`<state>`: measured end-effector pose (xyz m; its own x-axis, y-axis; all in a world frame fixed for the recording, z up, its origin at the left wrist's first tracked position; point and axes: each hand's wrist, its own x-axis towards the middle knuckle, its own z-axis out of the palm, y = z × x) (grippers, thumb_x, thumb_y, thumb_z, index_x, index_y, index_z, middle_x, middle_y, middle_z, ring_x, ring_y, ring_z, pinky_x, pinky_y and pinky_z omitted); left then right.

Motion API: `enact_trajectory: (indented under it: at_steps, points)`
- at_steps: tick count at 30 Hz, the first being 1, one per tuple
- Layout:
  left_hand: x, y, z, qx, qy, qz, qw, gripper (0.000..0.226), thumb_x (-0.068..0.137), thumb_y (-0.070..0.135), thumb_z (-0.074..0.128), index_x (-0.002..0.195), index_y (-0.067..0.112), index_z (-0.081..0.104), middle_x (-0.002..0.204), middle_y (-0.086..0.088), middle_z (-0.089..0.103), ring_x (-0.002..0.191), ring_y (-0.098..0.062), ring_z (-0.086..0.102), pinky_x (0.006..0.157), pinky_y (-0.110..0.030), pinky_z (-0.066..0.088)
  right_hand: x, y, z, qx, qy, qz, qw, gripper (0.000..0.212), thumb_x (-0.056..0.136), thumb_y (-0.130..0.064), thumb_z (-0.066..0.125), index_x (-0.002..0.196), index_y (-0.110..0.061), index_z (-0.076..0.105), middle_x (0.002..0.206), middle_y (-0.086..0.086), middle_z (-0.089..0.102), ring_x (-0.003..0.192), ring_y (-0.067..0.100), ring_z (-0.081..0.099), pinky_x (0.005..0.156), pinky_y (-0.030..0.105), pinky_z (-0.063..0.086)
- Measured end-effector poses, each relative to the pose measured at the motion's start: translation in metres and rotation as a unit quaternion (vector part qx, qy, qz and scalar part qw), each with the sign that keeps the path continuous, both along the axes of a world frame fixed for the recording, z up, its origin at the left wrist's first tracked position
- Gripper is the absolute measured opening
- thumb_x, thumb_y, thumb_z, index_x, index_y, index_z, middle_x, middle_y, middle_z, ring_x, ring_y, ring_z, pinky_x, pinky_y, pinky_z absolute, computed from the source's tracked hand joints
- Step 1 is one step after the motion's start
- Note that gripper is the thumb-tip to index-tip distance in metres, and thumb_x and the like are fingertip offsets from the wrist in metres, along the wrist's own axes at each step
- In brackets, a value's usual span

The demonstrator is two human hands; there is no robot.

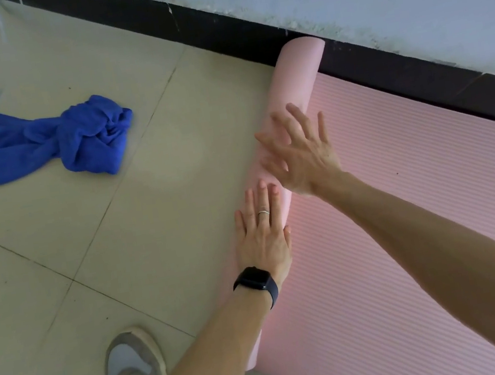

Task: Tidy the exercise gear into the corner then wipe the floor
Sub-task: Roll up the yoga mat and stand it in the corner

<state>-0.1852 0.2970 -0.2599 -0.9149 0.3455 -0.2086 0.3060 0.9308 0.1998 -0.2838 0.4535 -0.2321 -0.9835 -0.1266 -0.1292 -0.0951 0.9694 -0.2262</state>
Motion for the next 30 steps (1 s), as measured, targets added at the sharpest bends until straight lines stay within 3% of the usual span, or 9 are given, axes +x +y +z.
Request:
enact_trajectory:
  at_steps: [4,6,9,14,17,22,25,27,30]
  points:
    - [0.0,-0.006,0.018,0.05,-0.028,-0.069,0.996,0.076,0.095,0.036,0.048,0.158,0.022,0.007,0.166,-0.002,0.004,0.153,-0.024,0.007,0.12,-0.042,0.022,0.03,0.017,-0.024,-0.003,-0.034,-0.024,0.999,0.058,0.104,-0.057,0.013,0.157,-0.034,0.016,0.166,-0.004,-0.016,0.151,0.021,-0.019,0.122,0.056,0.0]
    - [-0.01,-0.017,0.029,0.067,-0.004,-0.063,0.996,0.078,0.091,0.044,0.052,0.157,0.024,0.016,0.164,0.0,0.019,0.145,-0.023,0.029,0.112,-0.035,0.033,0.044,0.023,-0.028,-0.04,-0.026,-0.053,0.997,0.057,0.105,-0.054,0.016,0.157,-0.031,0.02,0.167,-0.001,-0.008,0.153,0.023,-0.01,0.123,0.054,0.009]
    - [-0.024,-0.022,0.029,0.054,-0.08,0.017,0.995,0.106,0.078,0.06,0.059,0.156,0.031,-0.008,0.166,-0.002,-0.003,0.143,-0.026,0.026,0.114,-0.043,0.031,0.06,0.029,-0.027,-0.089,-0.02,-0.079,0.993,0.054,0.106,-0.05,0.025,0.155,-0.028,0.029,0.166,0.005,0.008,0.153,0.029,0.007,0.12,0.052,0.023]
    - [-0.02,-0.001,0.025,0.101,-0.143,-0.021,0.984,0.11,0.079,0.032,0.064,0.154,0.034,-0.017,0.165,0.01,-0.012,0.144,-0.019,0.028,0.098,-0.033,0.048,0.06,0.039,-0.005,-0.035,0.031,-0.116,0.992,0.043,0.096,-0.041,0.041,0.127,-0.017,0.057,0.149,0.012,0.037,0.134,0.033,0.036,0.112,0.052,0.033]
    - [-0.013,-0.001,0.027,0.05,-0.108,-0.071,0.99,0.108,0.084,0.028,0.061,0.153,0.027,-0.022,0.165,0.003,-0.015,0.146,-0.021,0.023,0.104,-0.031,0.044,0.023,0.038,0.026,-0.035,0.088,-0.121,0.988,0.044,0.093,-0.043,0.042,0.122,-0.013,0.057,0.151,0.013,0.035,0.144,0.034,0.023,0.117,0.055,0.024]
    - [0.0,0.009,0.027,0.004,-0.087,-0.125,0.988,0.109,0.085,0.028,0.063,0.151,0.027,-0.024,0.163,-0.007,-0.022,0.152,-0.032,0.002,0.121,-0.036,0.022,0.004,0.054,0.003,0.059,-0.057,-0.012,0.997,0.058,0.101,-0.058,0.013,0.155,-0.04,0.02,0.167,0.0,-0.006,0.151,0.027,-0.021,0.119,0.061,-0.006]
    - [0.005,0.022,0.038,0.042,-0.11,-0.191,0.974,0.098,0.085,0.034,0.059,0.154,0.04,-0.01,0.163,-0.002,-0.022,0.151,-0.027,-0.011,0.114,-0.03,0.01,0.049,0.081,-0.019,-0.011,-0.043,-0.111,0.993,0.054,0.102,-0.056,0.008,0.155,-0.045,0.012,0.166,-0.008,-0.013,0.15,0.021,-0.023,0.12,0.06,0.0]
    - [0.006,0.03,0.046,0.113,-0.116,-0.149,0.976,0.094,0.086,0.044,0.057,0.155,0.041,-0.006,0.166,-0.002,-0.011,0.151,-0.018,-0.008,0.122,-0.049,0.013,0.07,0.097,-0.02,-0.059,-0.047,-0.134,0.988,0.052,0.103,-0.055,0.009,0.154,-0.05,0.005,0.164,-0.013,-0.018,0.151,0.019,-0.02,0.122,0.056,0.0]
    - [0.007,0.042,0.035,0.113,-0.156,-0.066,0.979,0.105,0.083,0.061,0.054,0.152,0.036,-0.021,0.164,0.002,-0.019,0.151,-0.016,-0.012,0.123,-0.044,0.0,0.096,0.119,-0.016,-0.084,-0.062,-0.14,0.985,0.052,0.103,-0.051,0.013,0.154,-0.049,0.006,0.165,-0.01,-0.015,0.154,0.022,-0.004,0.123,0.054,0.004]
